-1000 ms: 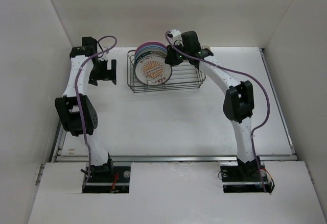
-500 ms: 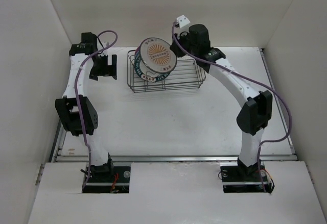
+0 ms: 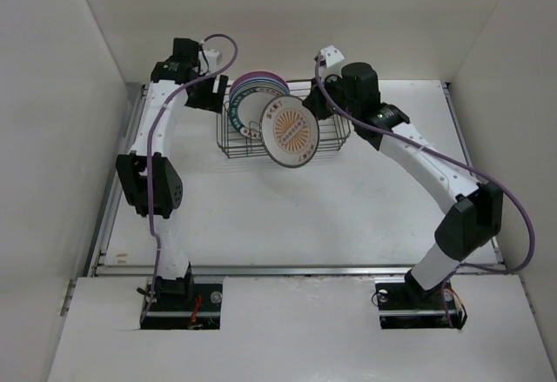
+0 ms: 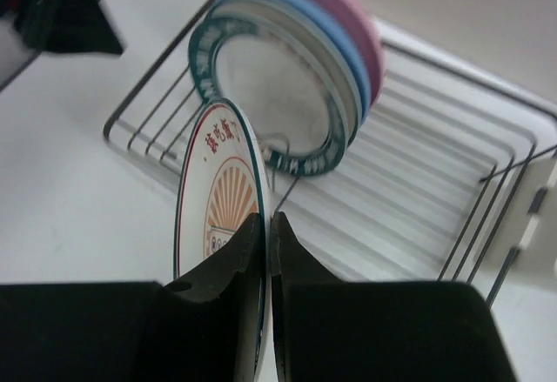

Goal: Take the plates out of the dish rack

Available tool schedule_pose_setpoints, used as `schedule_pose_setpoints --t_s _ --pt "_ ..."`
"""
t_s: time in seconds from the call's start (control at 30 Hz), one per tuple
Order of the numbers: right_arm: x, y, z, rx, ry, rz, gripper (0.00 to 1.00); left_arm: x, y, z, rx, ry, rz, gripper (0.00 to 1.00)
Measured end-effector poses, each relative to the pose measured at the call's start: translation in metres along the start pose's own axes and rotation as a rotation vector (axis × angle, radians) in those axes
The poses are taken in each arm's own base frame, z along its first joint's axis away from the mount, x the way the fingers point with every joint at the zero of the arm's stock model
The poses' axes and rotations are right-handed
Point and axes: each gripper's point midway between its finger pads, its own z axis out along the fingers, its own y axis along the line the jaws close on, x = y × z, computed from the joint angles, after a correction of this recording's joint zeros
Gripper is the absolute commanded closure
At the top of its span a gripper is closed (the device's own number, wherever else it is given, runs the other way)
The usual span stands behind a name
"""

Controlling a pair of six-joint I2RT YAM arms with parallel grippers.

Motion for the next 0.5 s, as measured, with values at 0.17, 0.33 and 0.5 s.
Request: schedule_pose_setpoints --t_s 0.17,0.33,0.5 --pt "0.049 0.021 -0.031 -0.095 0.099 0.056 1.0 -0.023 -0.035 0.037 0.028 -0.037 0.122 0.25" --pt "0.105 0.046 -0.044 -0.204 0.219 0.127 1.0 -0.03 -0.058 0.07 -0.002 -0.055 0.201 0.33" --pt "0.176 0.065 -0.041 -0.265 0.392 0.185 1.0 -0.031 -0.06 0.085 -0.026 -0.057 0.214 0.46"
